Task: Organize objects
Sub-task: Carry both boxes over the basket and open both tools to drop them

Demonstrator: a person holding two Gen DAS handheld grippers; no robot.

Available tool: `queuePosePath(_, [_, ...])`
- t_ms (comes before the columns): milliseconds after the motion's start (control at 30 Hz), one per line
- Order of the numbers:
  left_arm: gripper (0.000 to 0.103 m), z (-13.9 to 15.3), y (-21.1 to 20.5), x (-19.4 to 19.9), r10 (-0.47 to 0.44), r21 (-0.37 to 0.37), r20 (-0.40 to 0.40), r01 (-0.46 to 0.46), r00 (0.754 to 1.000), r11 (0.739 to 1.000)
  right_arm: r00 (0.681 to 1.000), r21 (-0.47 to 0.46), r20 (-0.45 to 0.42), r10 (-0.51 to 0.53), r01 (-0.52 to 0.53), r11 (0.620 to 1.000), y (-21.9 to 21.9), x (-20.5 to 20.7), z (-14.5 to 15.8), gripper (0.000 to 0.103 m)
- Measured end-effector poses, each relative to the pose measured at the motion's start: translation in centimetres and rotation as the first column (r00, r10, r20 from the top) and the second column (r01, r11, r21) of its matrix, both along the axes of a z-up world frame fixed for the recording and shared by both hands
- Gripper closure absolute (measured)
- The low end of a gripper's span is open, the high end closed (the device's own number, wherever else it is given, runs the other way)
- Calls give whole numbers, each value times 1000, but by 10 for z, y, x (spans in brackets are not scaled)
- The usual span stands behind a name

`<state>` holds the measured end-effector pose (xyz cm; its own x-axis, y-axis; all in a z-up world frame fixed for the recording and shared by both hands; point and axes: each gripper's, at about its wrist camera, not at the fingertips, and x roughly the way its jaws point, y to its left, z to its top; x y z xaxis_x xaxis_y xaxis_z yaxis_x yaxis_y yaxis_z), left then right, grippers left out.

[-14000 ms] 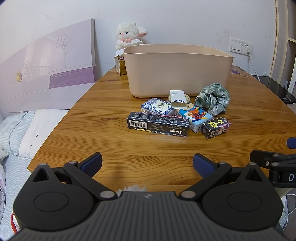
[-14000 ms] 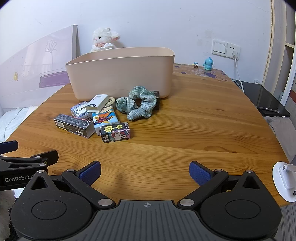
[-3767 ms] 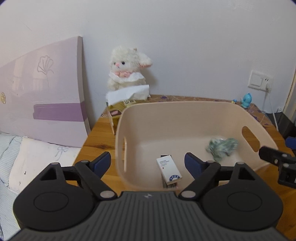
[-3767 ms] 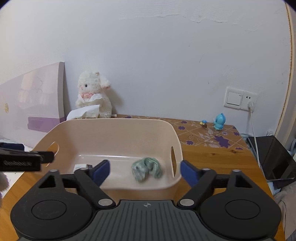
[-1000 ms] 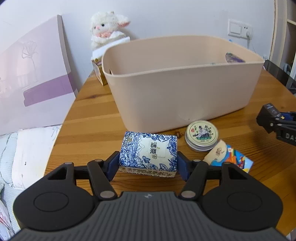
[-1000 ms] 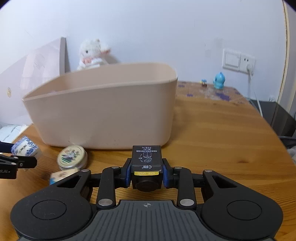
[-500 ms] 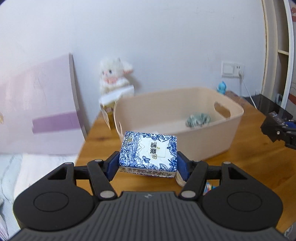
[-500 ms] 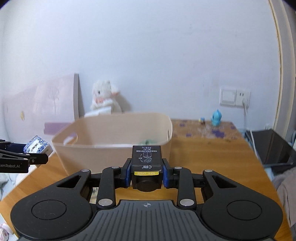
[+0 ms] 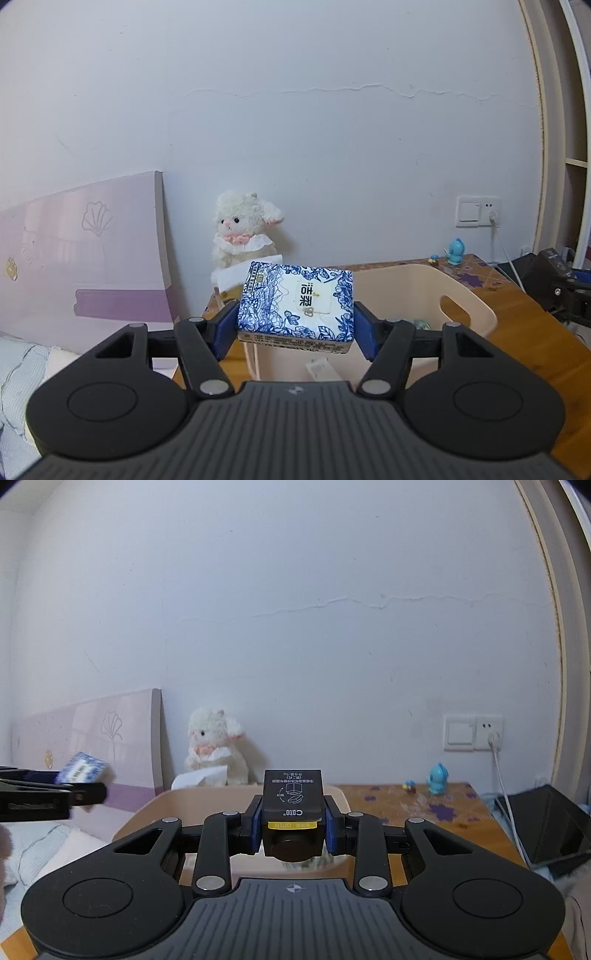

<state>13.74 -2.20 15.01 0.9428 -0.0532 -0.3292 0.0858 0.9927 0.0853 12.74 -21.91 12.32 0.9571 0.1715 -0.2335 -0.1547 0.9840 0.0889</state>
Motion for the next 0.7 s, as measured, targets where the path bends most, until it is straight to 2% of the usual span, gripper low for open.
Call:
queuePosePath(167, [37,-10,-16,43,31,-41,9,-31,999,999,1000,-31,21,-16,17,999,13,29,-1,74])
queuePosePath(367, [37,-39,-30,92,86,-49,-81,-90,993,995,999,-75,-10,-34,33,997,25,67,-10,74])
queuePosePath(533, [37,-60,-37,124,142,12,-186,-143,972,990,994,-138,-109,-31,16,990,35,101,-28,74])
queuePosePath(700, [37,-83,-37,142,170,82,-308,-152,936,985,973,-175,-228,-14,-27,984,47,126,-52,74])
